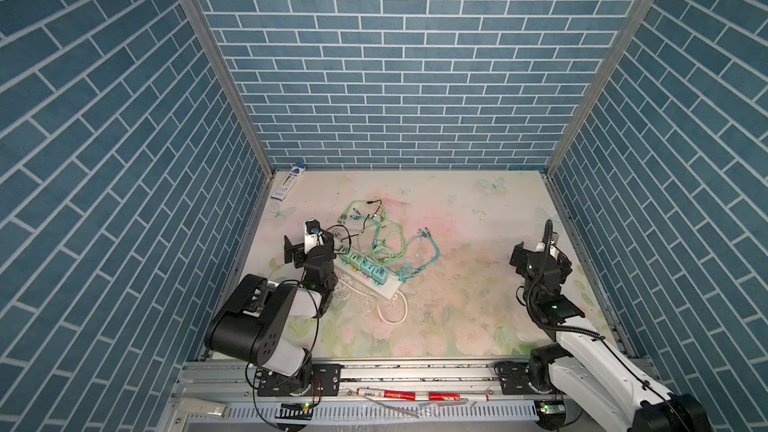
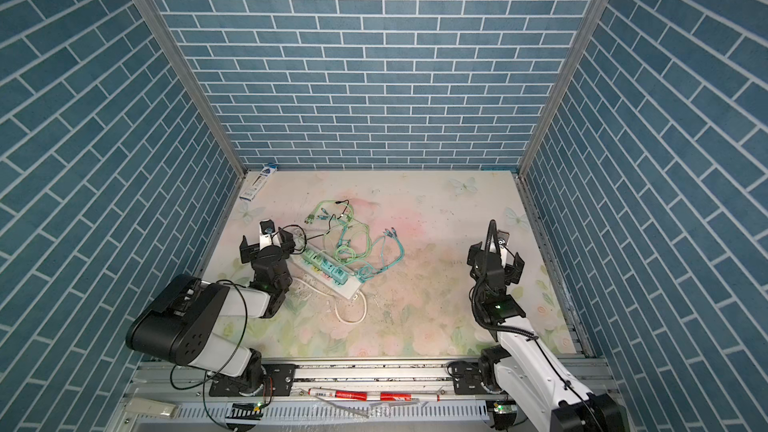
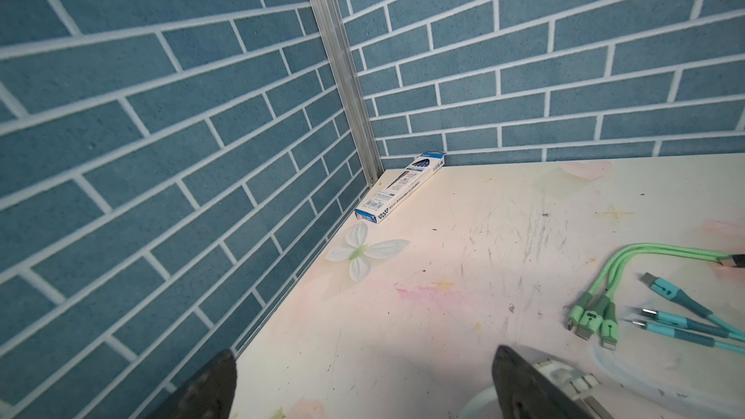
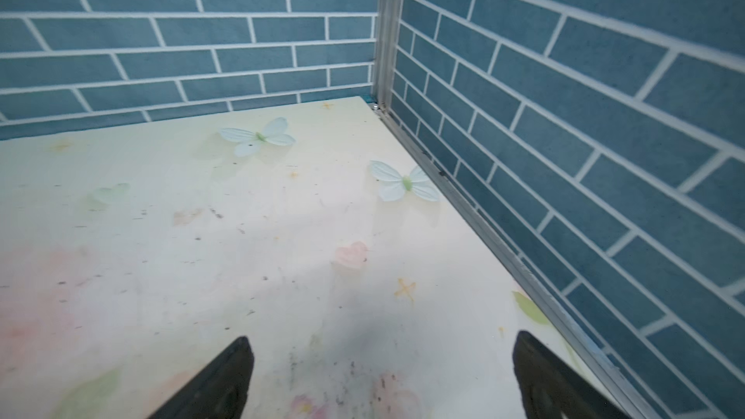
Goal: Insert the plug
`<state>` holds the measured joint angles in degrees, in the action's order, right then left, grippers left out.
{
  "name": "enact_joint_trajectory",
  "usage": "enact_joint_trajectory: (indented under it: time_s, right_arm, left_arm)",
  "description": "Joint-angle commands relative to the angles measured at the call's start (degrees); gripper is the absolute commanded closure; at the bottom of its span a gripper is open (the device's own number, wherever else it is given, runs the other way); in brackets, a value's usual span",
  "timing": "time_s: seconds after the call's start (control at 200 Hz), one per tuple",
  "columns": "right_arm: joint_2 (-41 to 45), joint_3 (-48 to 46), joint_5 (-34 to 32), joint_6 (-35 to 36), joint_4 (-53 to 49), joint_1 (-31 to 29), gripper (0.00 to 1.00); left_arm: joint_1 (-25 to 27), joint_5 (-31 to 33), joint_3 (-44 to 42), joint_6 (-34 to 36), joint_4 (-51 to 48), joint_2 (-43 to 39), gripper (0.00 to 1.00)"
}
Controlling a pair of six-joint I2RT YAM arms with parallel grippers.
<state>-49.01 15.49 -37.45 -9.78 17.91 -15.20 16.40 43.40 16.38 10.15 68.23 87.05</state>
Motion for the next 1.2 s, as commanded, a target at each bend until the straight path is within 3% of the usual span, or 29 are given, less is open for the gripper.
enact_joint_trajectory:
  time_s: [0.0,0.105,0.255,0.455,0.57,0.605,0.71,0.875,1.03,1.195]
  right_arm:
    - [-6.40,-2.61,-1.36,7.26,19.27,4.16,0.01]
    - [-16.75,-2.55,4.86,7.63,28.36,6.86,0.01]
    - [-33.75,-3.16,9.57,11.16,49.25,7.55,0.01]
    - [-35.51,-4.73,16.26,12.17,52.53,8.06,0.01]
    - [-40.03,-6.76,28.33,15.50,59.17,8.53,0.01]
    - [-42.19,-7.33,28.42,14.89,62.21,9.15,0.01]
    - [-41.61,-4.94,29.08,12.98,57.32,10.67,0.01]
    - [-39.34,5.26,29.27,8.08,35.05,14.58,0.01]
    - [-39.16,3.94,28.67,8.40,37.46,14.55,0.01]
    - [-39.40,-1.68,28.93,8.87,48.37,14.28,0.01]
  left_arm:
    - [0.30,-2.68,-0.65,1.90,0.36,1.11,0.00]
    - [0.26,-4.93,-2.25,2.31,3.13,1.19,0.00]
    - [0.25,-8.00,-5.83,3.11,11.43,2.95,0.00]
    - [0.21,-10.88,-6.76,3.19,12.37,3.04,0.00]
    - [-0.02,-12.40,-6.76,3.41,12.34,3.20,0.00]
    - [-0.30,-14.65,-6.97,3.92,12.37,3.14,0.00]
    - [-0.58,-16.07,-7.06,4.09,12.39,3.12,0.00]
    - [-0.61,-16.06,-7.12,4.01,12.37,3.02,0.00]
    - [-0.62,-16.35,-7.68,3.82,12.37,2.63,0.00]
    - [-0.76,-18.04,-8.00,4.09,12.41,2.42,0.00]
